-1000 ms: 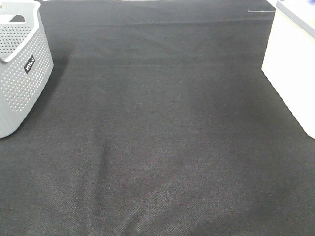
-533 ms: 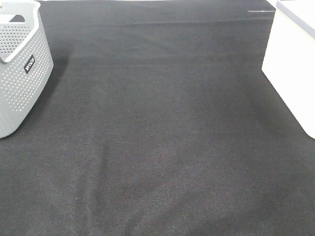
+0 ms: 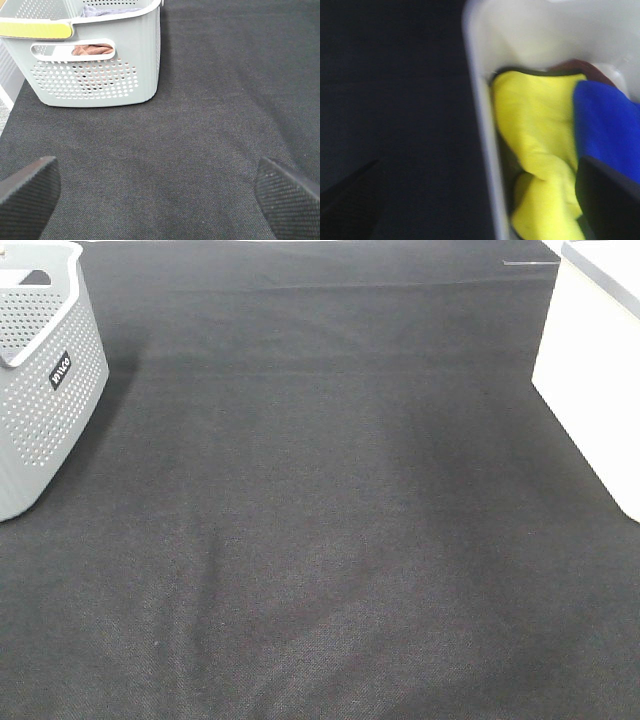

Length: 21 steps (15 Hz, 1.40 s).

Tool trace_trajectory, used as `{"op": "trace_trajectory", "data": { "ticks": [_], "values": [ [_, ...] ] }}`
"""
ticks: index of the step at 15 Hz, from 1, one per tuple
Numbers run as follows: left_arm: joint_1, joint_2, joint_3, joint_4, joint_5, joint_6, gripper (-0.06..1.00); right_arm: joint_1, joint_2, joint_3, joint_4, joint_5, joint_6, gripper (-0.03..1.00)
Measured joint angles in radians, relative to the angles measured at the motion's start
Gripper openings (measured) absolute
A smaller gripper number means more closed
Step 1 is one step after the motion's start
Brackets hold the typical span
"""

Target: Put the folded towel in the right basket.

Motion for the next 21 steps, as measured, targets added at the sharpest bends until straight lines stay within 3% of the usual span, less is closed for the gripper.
{"op": "trace_trajectory", "data": {
  "ticks": [2, 4, 7, 9, 10, 15, 19, 21],
  "values": [
    [0.0, 0.0, 0.0, 0.0, 0.0, 0.0, 0.99, 0.064, -0.067, 0.014, -0.018, -0.001, -0.002, 0.98],
    [0.0, 0.0, 0.0, 0.0, 0.0, 0.0, 0.99, 0.09, -0.187, 0.129, -0.022, -0.008, 0.022, 0.98],
    [0.0, 0.0, 0.0, 0.0, 0.0, 0.0, 0.99, 0.107, -0.575, 0.598, -0.028, -0.018, 0.048, 0.98],
    [0.0, 0.0, 0.0, 0.0, 0.0, 0.0, 0.99, 0.107, -0.873, 0.91, -0.028, -0.099, 0.049, 0.98],
    [0.0, 0.0, 0.0, 0.0, 0.0, 0.0, 0.99, 0.107, -0.873, 0.91, -0.028, -0.099, 0.049, 0.98],
    [0.0, 0.0, 0.0, 0.0, 0.0, 0.0, 0.99, 0.107, -1.596, 1.545, -0.059, -0.15, 0.052, 0.98],
    [0.0, 0.0, 0.0, 0.0, 0.0, 0.0, 0.99, 0.107, -1.944, 1.761, -0.107, -0.17, 0.052, 0.98],
    [0.0, 0.0, 0.0, 0.0, 0.0, 0.0, 0.99, 0.107, -2.06, 1.798, -0.109, -0.123, 0.052, 0.98]
  ]
}}
